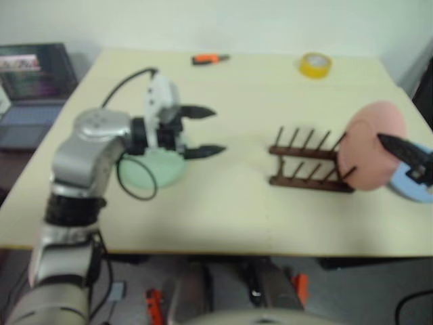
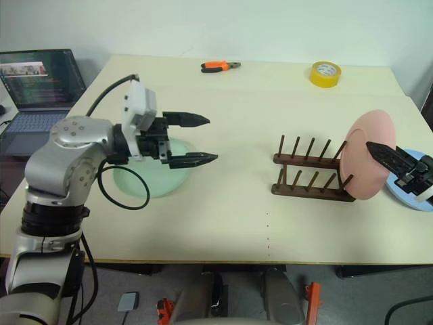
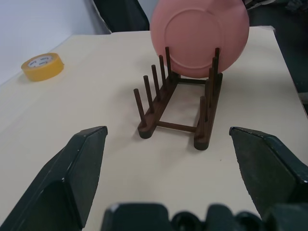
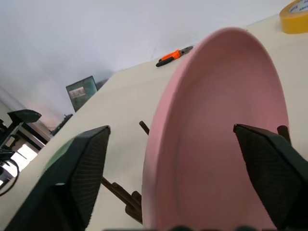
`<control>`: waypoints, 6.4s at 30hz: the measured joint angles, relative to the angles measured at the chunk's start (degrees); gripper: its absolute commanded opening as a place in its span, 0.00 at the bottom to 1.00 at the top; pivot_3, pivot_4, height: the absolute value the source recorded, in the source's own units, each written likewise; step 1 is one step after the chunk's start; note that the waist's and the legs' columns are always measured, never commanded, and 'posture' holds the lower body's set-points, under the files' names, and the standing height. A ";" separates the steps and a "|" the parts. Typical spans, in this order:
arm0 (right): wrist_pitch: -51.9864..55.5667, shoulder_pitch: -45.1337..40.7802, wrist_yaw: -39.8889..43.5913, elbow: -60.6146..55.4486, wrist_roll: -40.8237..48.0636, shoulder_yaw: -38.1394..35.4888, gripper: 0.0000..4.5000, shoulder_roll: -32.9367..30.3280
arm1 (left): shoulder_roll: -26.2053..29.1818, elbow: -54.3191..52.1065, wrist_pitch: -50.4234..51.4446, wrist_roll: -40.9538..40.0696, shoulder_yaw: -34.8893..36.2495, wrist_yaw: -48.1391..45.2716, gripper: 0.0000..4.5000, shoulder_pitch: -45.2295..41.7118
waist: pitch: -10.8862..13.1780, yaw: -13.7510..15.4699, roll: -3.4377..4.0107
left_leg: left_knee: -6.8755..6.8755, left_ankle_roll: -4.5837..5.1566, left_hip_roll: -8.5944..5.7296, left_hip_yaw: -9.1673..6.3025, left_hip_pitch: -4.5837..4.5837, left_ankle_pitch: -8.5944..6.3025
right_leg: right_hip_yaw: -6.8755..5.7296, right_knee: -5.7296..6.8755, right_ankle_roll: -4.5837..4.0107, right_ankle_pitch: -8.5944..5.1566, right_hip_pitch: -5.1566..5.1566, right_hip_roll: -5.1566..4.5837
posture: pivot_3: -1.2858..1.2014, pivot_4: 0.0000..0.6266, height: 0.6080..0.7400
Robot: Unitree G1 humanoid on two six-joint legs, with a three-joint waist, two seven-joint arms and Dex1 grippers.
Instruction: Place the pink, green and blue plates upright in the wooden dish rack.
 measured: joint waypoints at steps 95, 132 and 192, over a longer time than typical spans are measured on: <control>-15.60 15.93 -11.33 -5.29 -32.48 13.77 0.01 16.32 | -30.43 21.03 -0.07 19.14 -23.72 12.53 0.01 3.46 | -0.29 0.41 0.10 | 0.04 0.02 -0.15 -0.29 0.56 -0.04 | -0.03 -0.23 -0.36 -0.23 0.71 -0.05 | 0.52 0.24 1.00; -24.01 4.46 -16.77 3.05 -38.65 20.25 0.01 22.01 | -33.64 27.33 -2.81 22.97 -20.73 22.99 0.01 1.64 | -0.26 -0.39 0.04 | -0.14 0.01 -0.09 -0.28 0.63 -0.05 | -0.05 -0.22 -0.35 -0.22 0.66 0.00 | 0.52 0.24 1.00; -23.36 7.03 -12.88 1.68 -37.87 20.29 0.01 17.28 | -40.16 30.48 -3.58 25.27 -20.69 28.40 0.01 0.64 | -0.23 0.10 0.00 | -0.78 0.01 -0.22 -0.31 0.67 -0.05 | -0.09 -0.26 -0.53 -0.49 0.55 0.02 | 0.52 0.24 1.00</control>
